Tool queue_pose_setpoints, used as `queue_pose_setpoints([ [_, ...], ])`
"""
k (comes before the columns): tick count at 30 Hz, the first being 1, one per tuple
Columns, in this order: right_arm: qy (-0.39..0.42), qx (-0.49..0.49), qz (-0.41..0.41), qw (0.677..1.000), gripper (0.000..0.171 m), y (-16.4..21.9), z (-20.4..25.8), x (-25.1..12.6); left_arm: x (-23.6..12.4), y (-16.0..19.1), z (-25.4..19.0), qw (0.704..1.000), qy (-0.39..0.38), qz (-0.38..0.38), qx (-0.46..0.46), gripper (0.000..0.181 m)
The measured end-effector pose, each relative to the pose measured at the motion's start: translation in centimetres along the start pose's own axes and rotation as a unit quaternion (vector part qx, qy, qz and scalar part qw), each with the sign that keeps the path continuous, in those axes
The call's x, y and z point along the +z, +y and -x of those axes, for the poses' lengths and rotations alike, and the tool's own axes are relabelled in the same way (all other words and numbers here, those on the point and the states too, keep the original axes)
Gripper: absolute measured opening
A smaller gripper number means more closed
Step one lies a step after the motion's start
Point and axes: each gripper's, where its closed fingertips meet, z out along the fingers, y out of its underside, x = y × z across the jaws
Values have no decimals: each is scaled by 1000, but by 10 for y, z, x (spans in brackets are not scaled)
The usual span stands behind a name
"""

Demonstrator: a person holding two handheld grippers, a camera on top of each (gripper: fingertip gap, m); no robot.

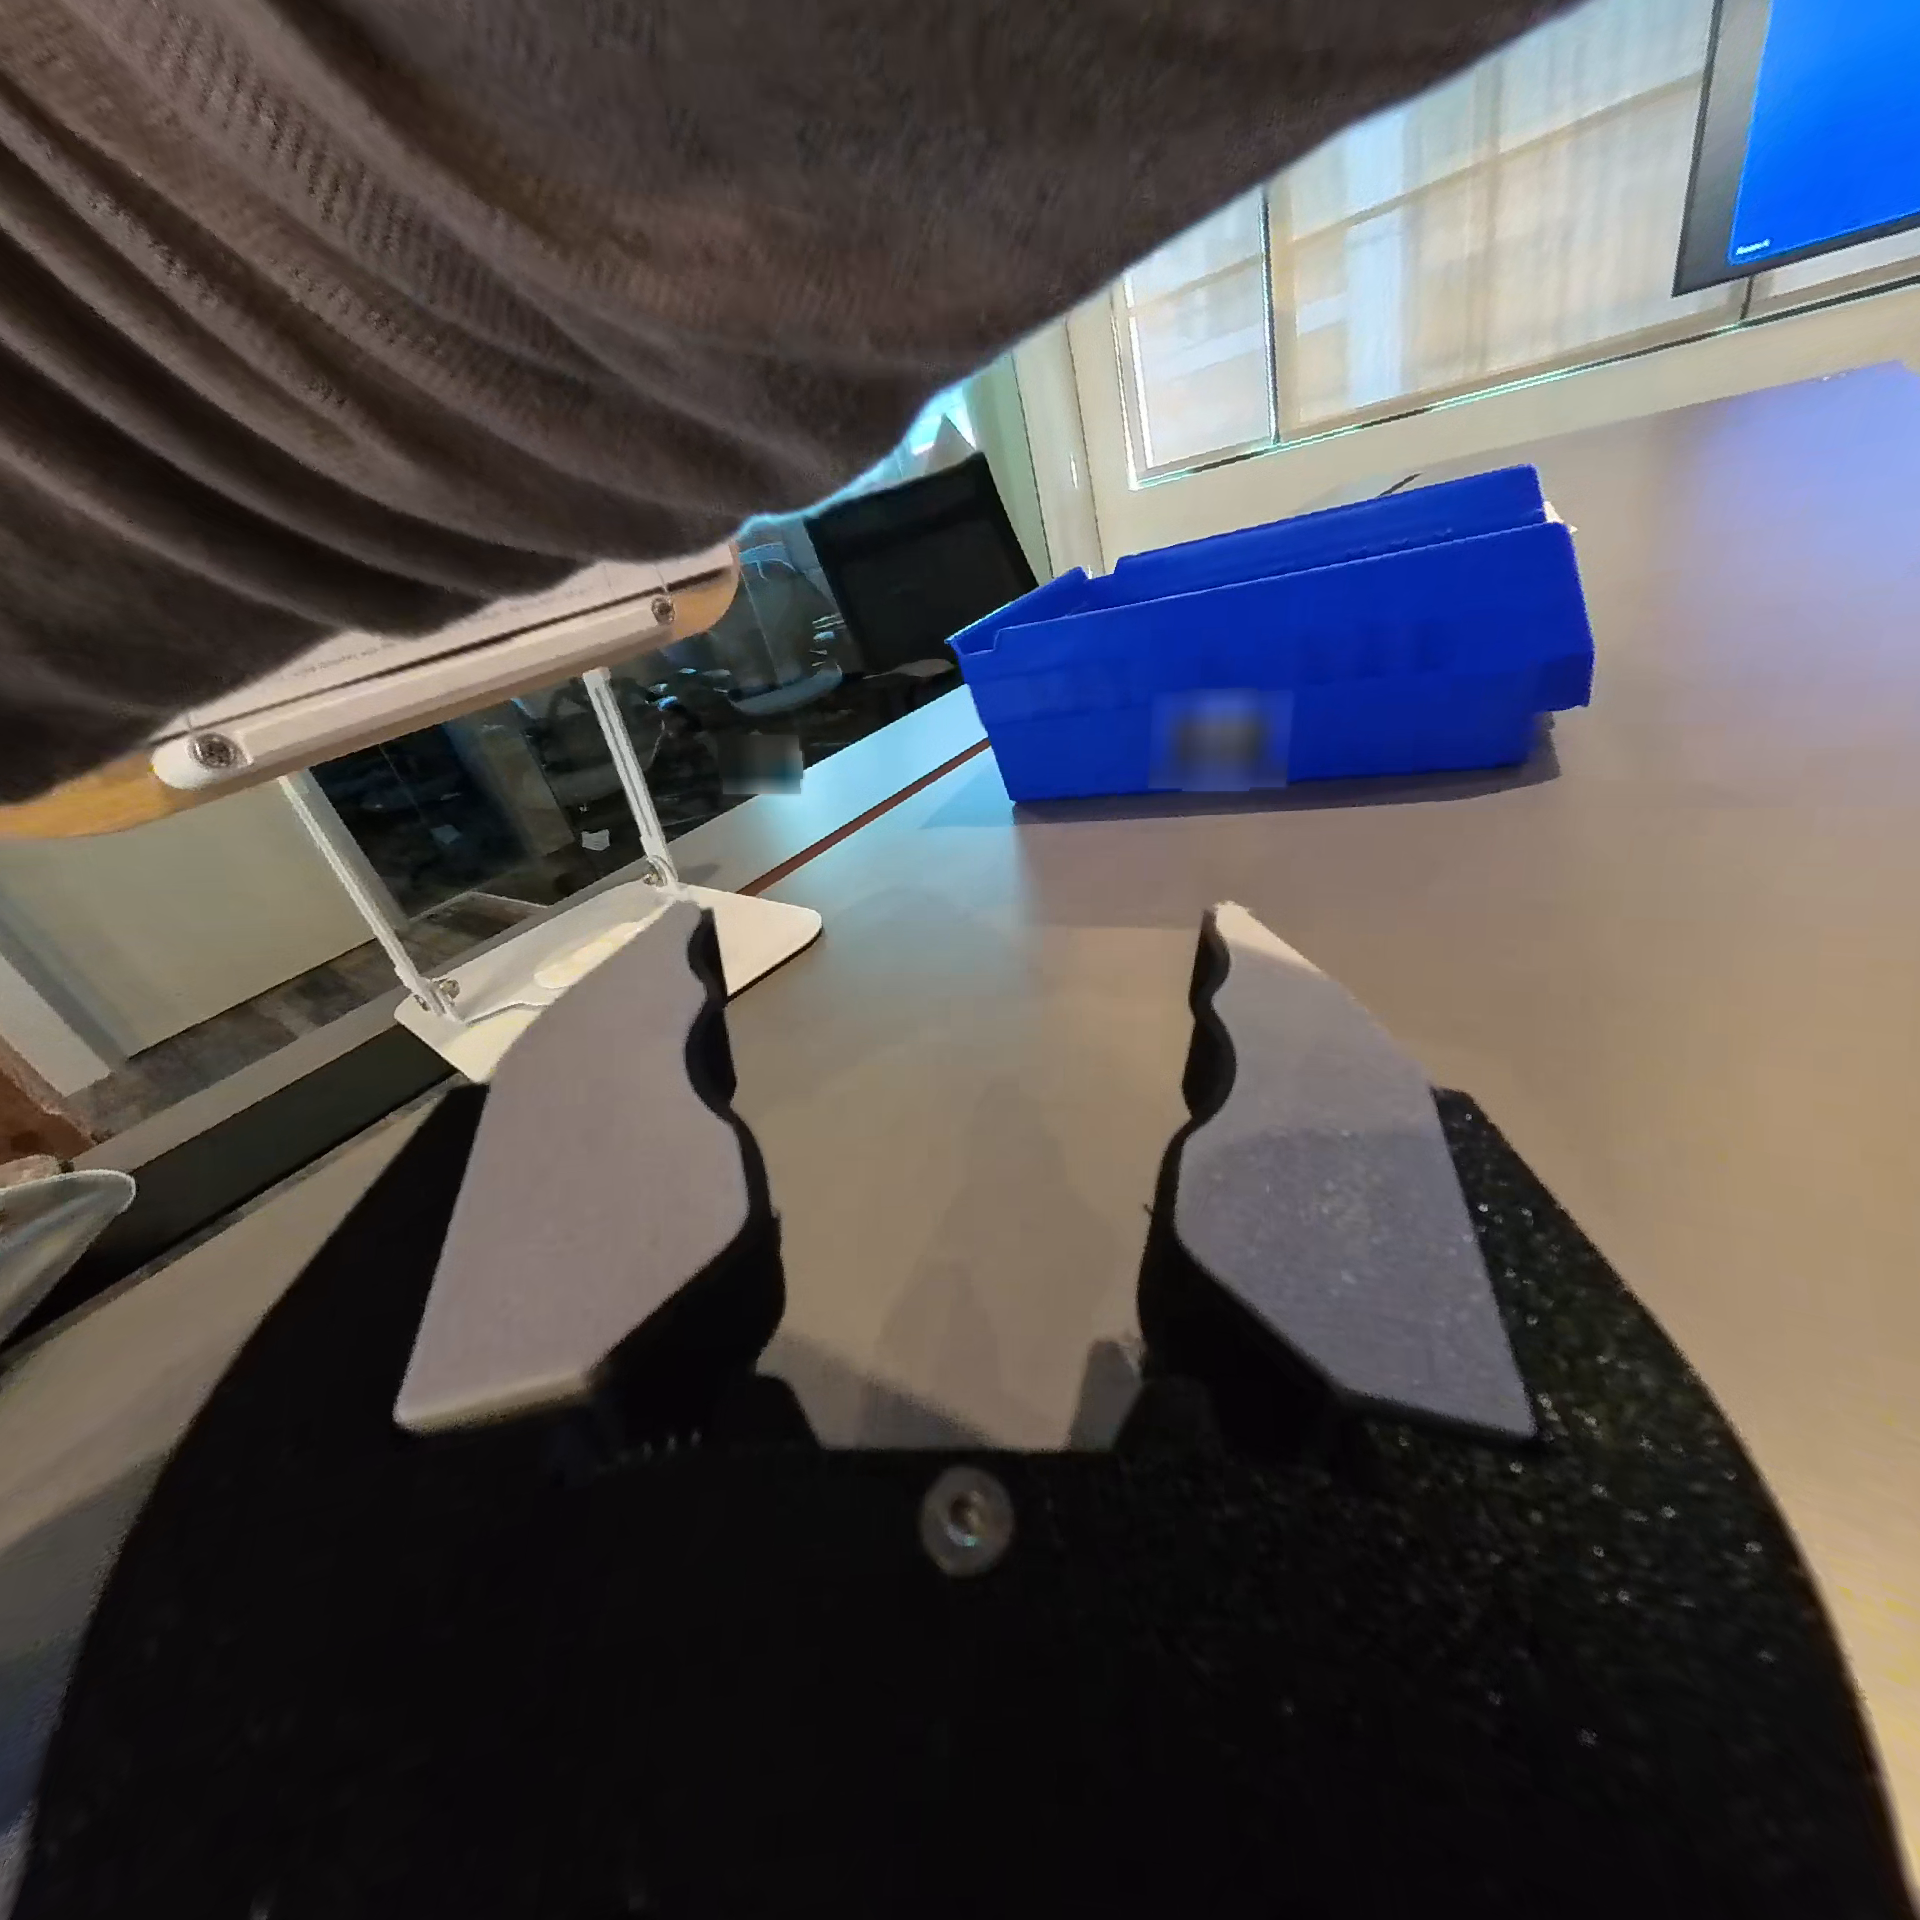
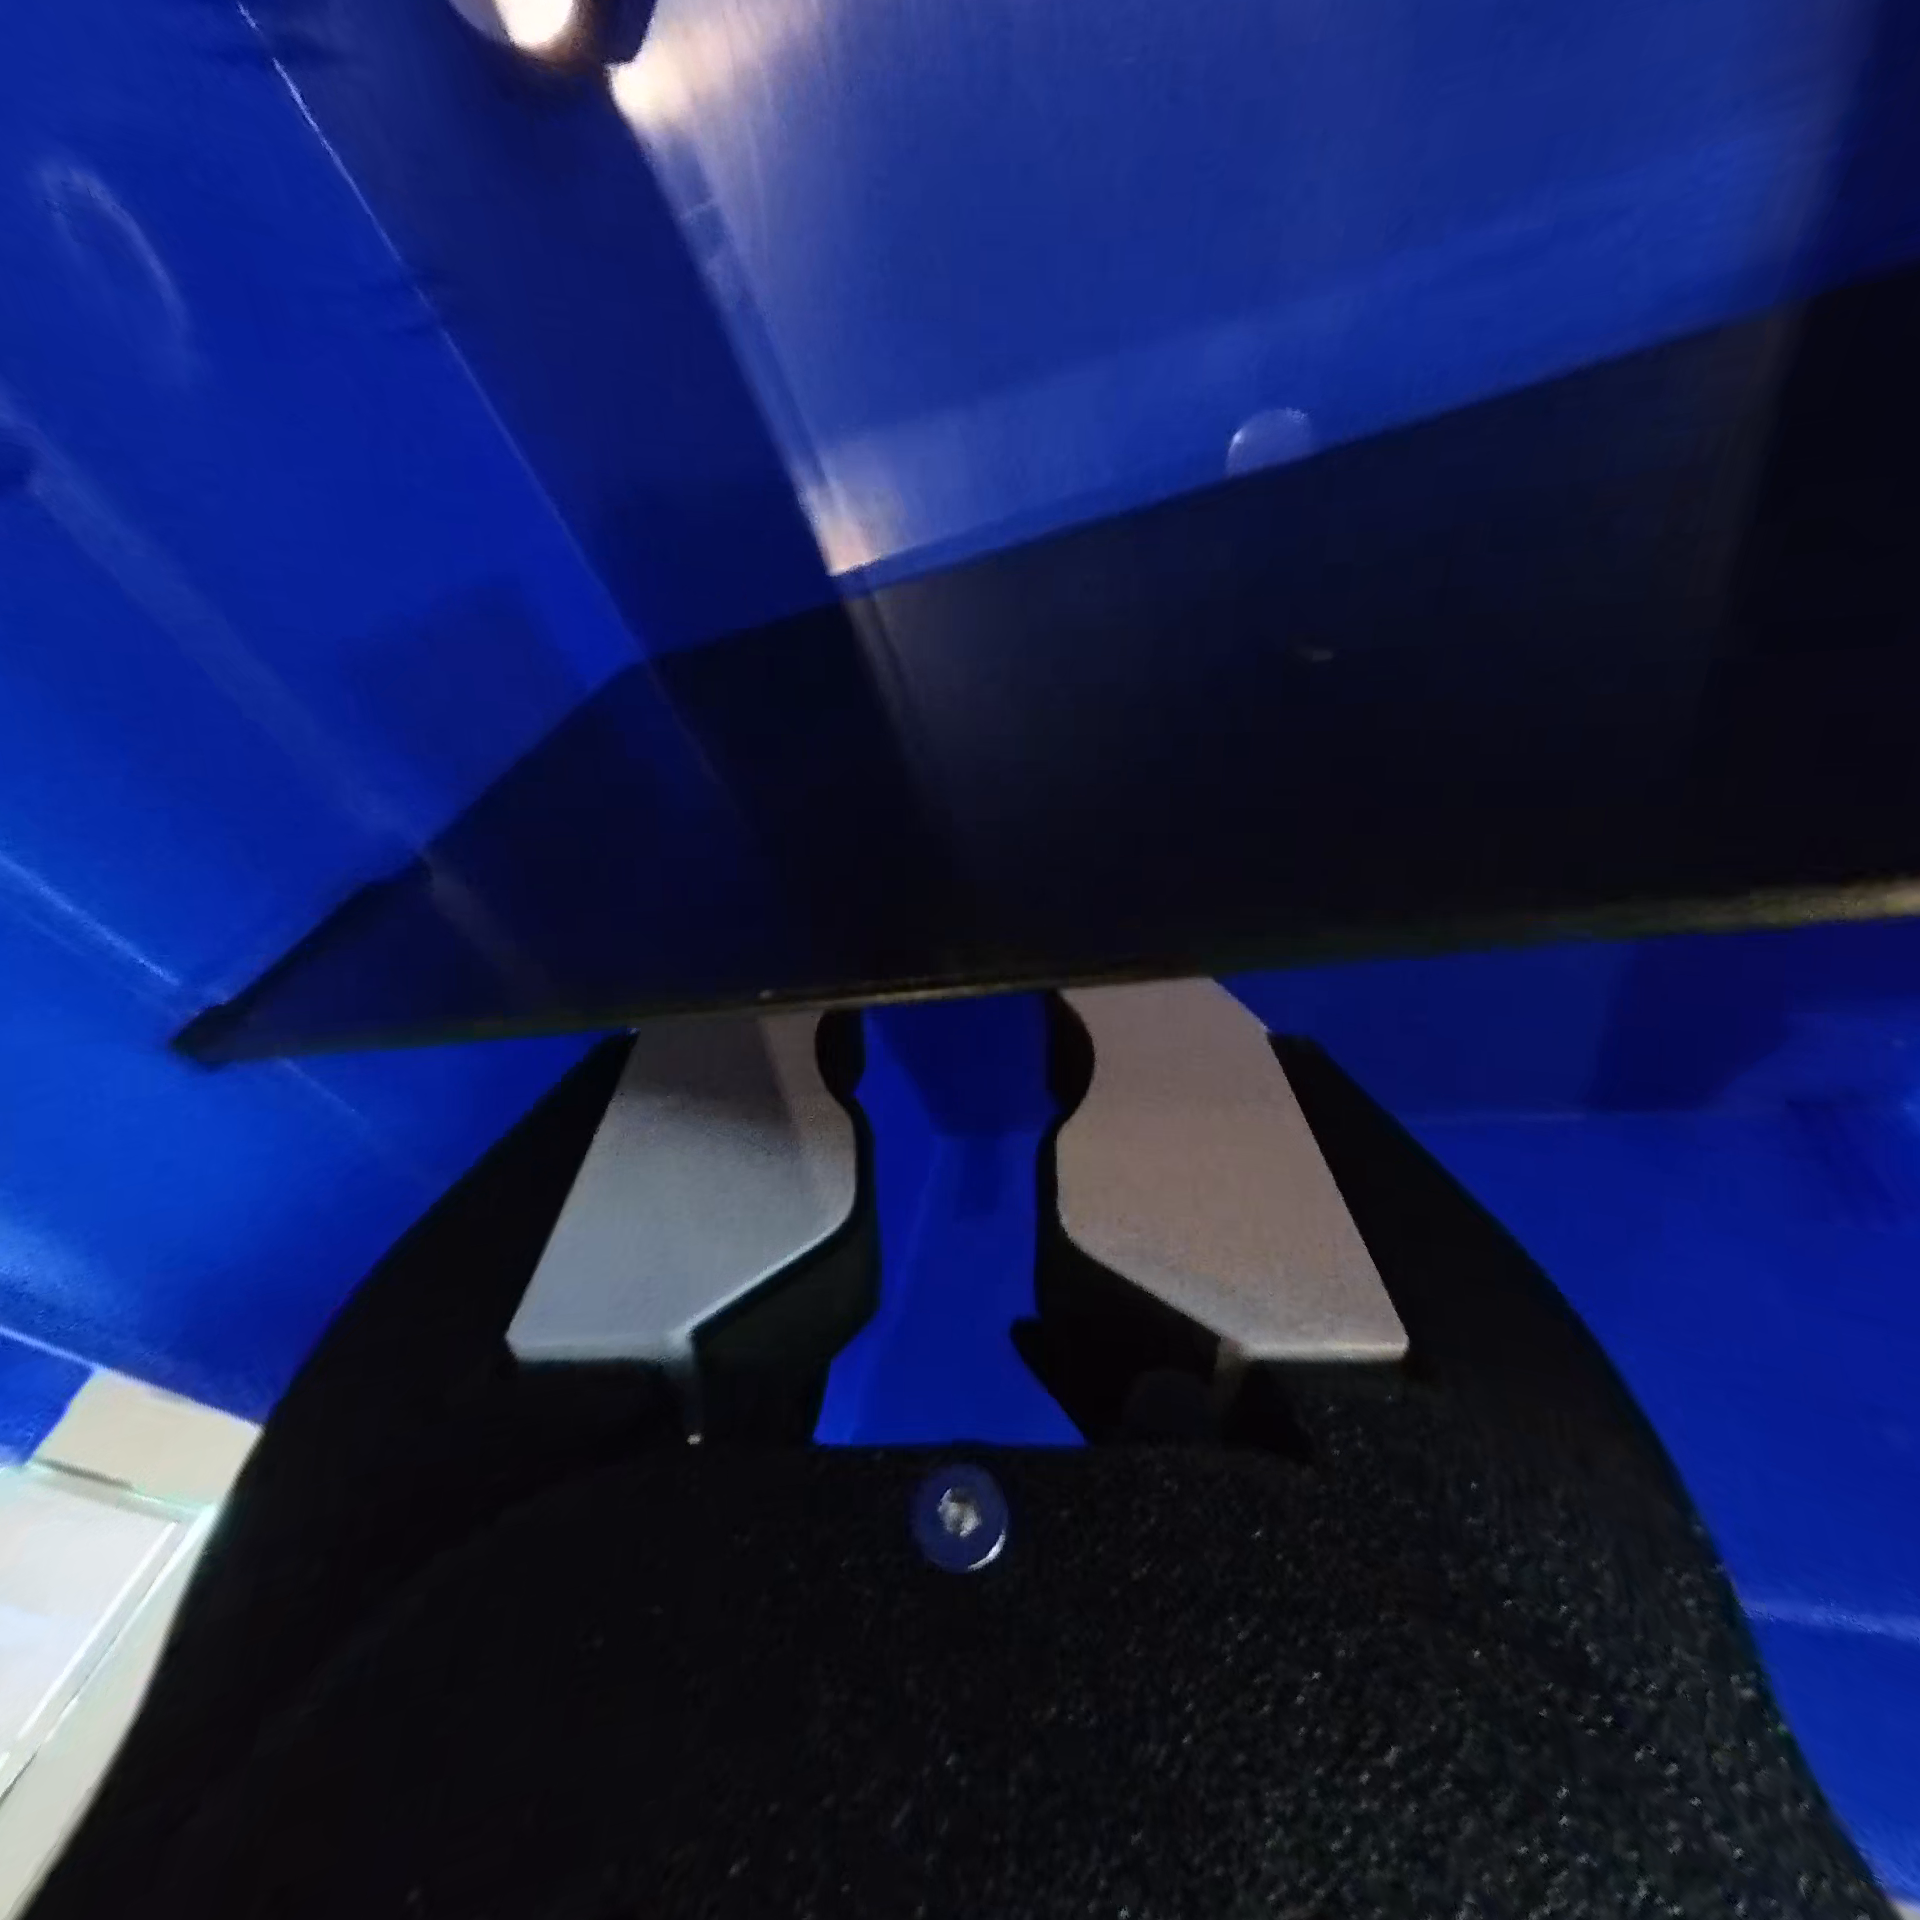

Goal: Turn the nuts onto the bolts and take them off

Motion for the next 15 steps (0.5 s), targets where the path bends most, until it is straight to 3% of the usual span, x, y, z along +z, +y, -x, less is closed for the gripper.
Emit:
queue_pose_setpoints([
  [2,5,-4,-2,1000,20,0,-1,0,1,1,1,1000,0,1,-4,85],
  [9,48,11,-4,999,19,4,-6,-5,1,1,0,1000,1,3,-1,85],
  [15,144,68,-63,985,18,10,-11,-48,1,1,0,1000,0,3,5,85],
])
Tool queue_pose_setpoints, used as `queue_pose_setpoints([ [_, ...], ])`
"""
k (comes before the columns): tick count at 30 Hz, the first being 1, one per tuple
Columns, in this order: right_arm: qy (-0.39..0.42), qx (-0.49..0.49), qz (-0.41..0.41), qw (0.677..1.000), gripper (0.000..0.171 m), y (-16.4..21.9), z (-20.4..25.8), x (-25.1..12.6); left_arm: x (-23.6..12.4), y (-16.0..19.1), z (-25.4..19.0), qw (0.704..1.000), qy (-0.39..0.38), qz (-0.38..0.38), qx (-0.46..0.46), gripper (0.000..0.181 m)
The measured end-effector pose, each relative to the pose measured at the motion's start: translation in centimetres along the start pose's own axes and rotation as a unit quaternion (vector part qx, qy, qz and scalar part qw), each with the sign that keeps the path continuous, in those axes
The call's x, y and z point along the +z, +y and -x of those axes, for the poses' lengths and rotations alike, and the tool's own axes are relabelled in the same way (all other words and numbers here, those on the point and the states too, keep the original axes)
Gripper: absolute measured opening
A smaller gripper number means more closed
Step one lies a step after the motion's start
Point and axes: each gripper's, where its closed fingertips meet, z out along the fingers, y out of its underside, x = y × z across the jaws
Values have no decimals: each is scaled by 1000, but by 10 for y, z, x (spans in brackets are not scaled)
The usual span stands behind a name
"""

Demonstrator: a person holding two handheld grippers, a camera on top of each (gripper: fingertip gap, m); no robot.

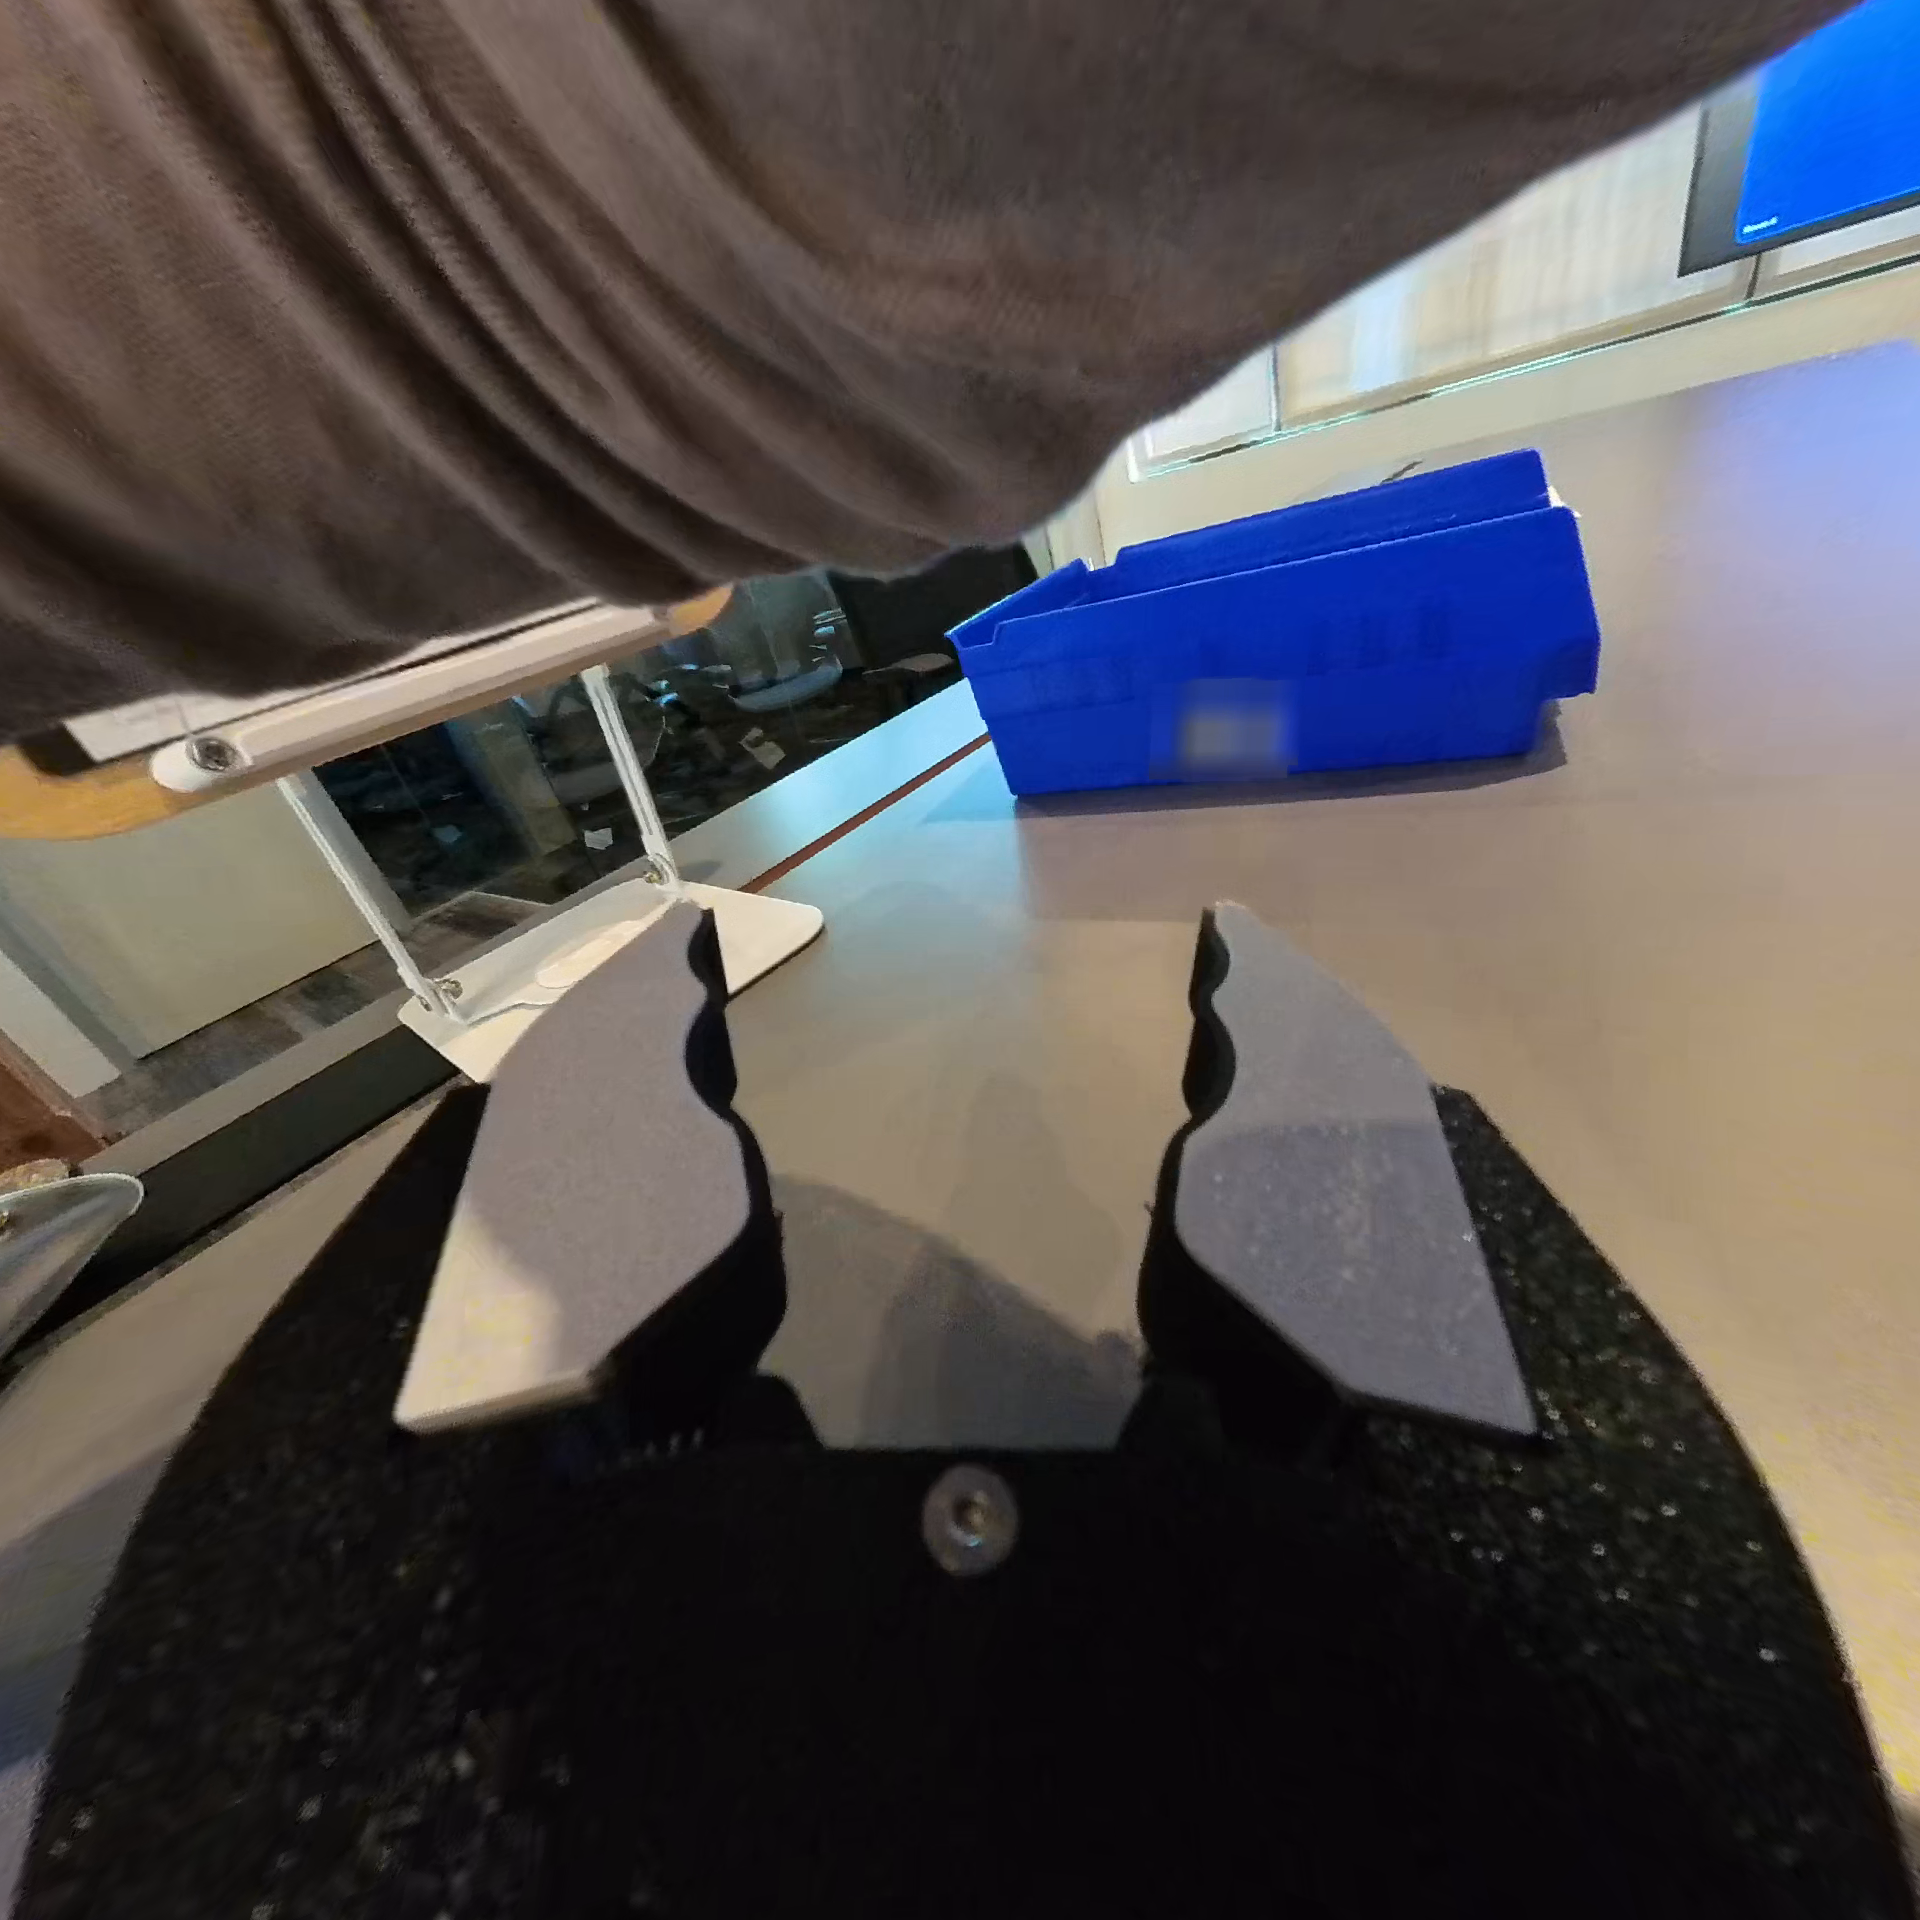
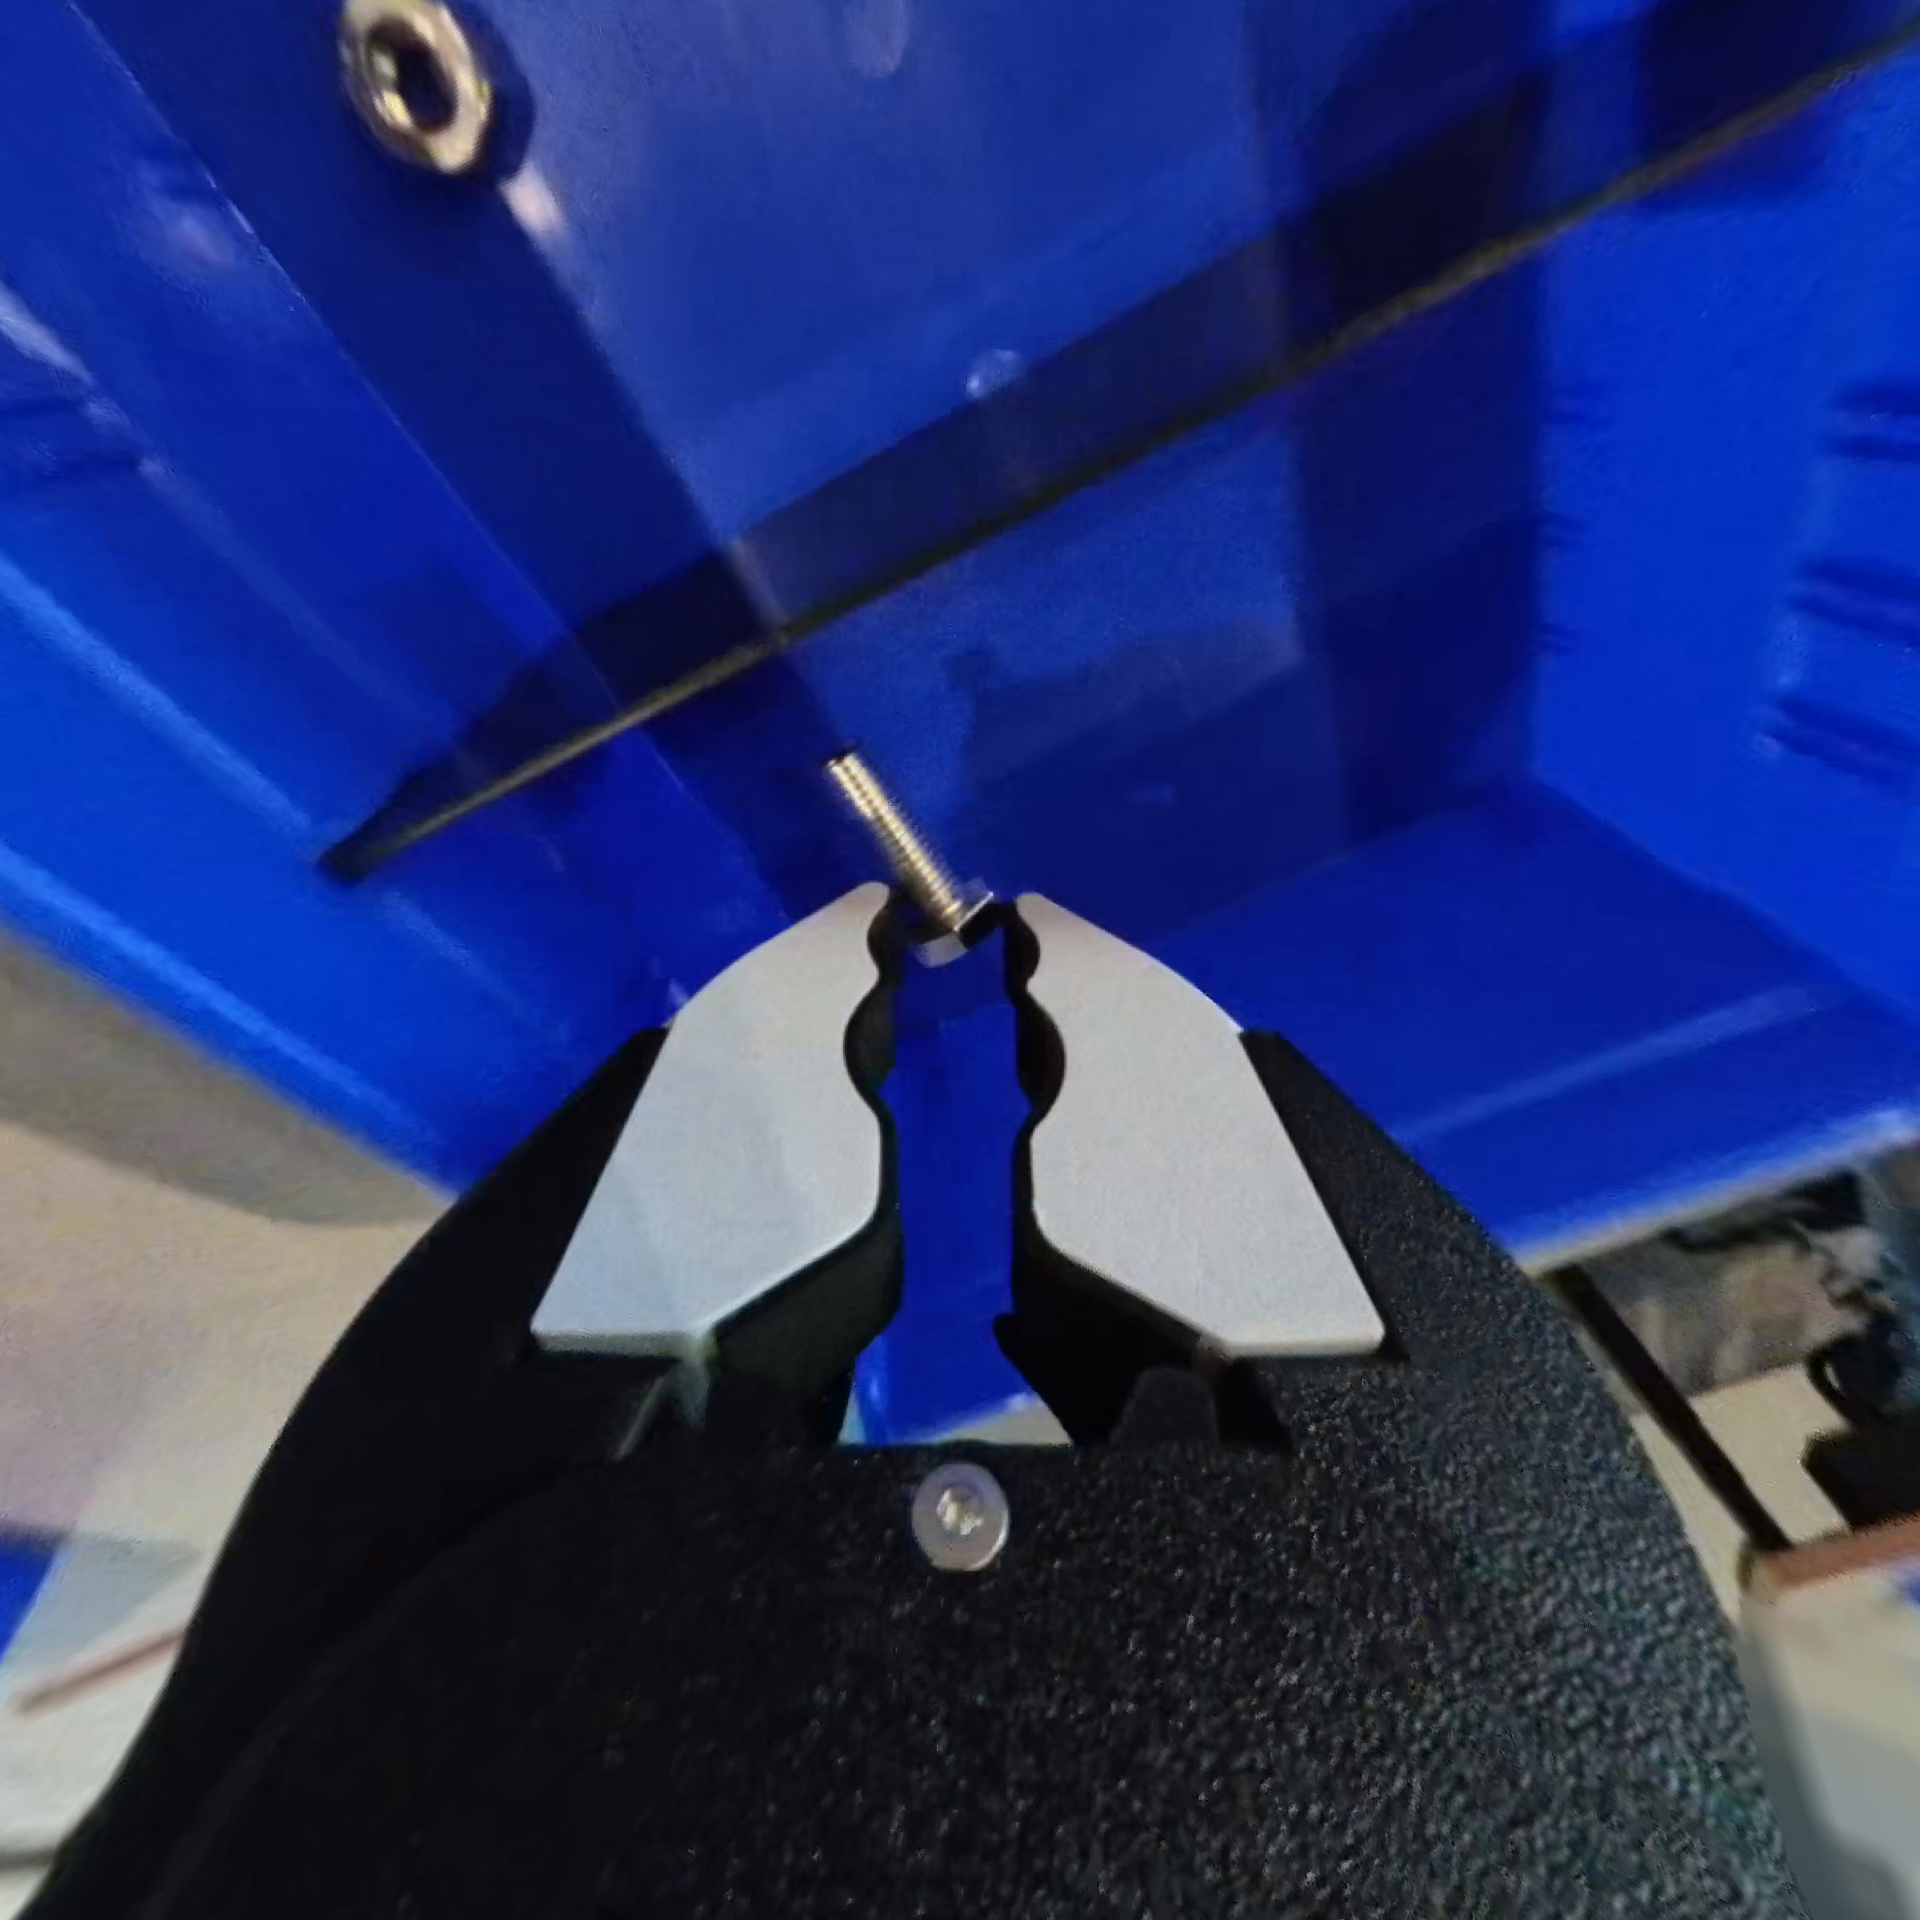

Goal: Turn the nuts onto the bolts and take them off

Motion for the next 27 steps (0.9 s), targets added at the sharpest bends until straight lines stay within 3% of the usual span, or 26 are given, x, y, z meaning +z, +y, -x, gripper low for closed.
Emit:
queue_pose_setpoints([
  [5,157,107,-115,975,17,5,-1,-83,0,0,1,1000,-2,0,5,85],
  [8,250,194,-190,929,17,21,22,-136,-1,0,2,1000,-3,-1,3,85],
  [11,313,282,-250,872,17,40,65,-164,-1,-1,2,1000,-4,-1,2,85],
  [20,469,471,-293,687,17,74,201,-145,-2,0,5,1000,-10,-1,-17,85],
  [23,513,497,-316,625,17,75,230,-135,-4,1,7,1000,-16,1,-24,85],
  [27,544,515,-336,570,17,76,252,-112,-7,1,11,1000,-26,4,-17,86],
])
